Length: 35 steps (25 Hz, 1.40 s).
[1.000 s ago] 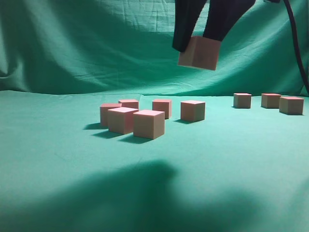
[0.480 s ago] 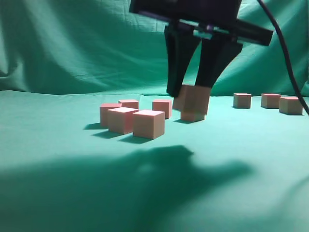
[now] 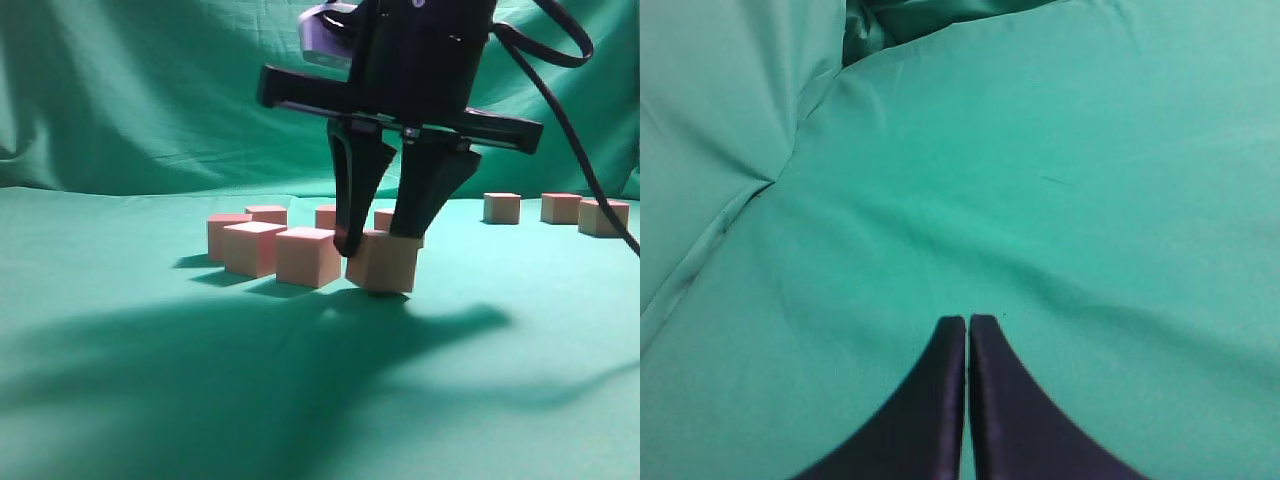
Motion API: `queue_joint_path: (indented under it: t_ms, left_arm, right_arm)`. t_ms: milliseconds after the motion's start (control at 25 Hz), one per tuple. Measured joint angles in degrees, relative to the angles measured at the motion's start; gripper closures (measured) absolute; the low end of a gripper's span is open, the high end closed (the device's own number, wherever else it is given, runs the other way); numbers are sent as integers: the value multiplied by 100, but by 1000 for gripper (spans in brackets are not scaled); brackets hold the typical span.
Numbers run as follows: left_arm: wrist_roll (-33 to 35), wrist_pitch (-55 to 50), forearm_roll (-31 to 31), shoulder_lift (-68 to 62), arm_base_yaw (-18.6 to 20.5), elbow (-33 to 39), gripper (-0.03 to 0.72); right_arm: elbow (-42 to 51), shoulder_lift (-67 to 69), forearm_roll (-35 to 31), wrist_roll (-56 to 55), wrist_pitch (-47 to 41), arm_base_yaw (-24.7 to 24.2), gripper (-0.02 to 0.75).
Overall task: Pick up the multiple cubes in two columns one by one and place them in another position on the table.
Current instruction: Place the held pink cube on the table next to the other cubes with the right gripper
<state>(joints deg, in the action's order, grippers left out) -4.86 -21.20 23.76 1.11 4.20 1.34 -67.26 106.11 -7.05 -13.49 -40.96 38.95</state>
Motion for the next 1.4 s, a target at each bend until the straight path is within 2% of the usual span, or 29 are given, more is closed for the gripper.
queue_joint_path:
  t_ms: [440, 600, 680, 960, 1000, 1200, 1320, 1400]
  left_arm:
    - [0, 0, 0, 0, 0, 0, 688]
    - [0, 0, 0, 0, 0, 0, 688]
    - [0, 0, 0, 0, 0, 0, 688]
    - [0, 0, 0, 0, 0, 0, 688]
    - [0, 0, 0, 0, 0, 0, 688]
    - [0, 0, 0, 0, 0, 0, 688]
    - [0, 0, 0, 0, 0, 0, 688]
    - [0, 0, 0, 0, 0, 0, 688]
  right_arm:
    - [0, 52, -8, -21, -58, 0, 484]
    - [-11, 64, -22, -33, -131, 0, 340]
    - [-11, 64, -22, -33, -191, 0, 340]
    - [-493, 64, -22, -42, -897, 0, 340]
    - [-590, 64, -22, -42, -1016, 0, 300]
    - [-1198, 64, 26, -31, -1810, 0, 315]
    - [-1647, 64, 222, 8, -2272, 0, 315]
    - [-2021, 64, 603, 31, -2567, 0, 315]
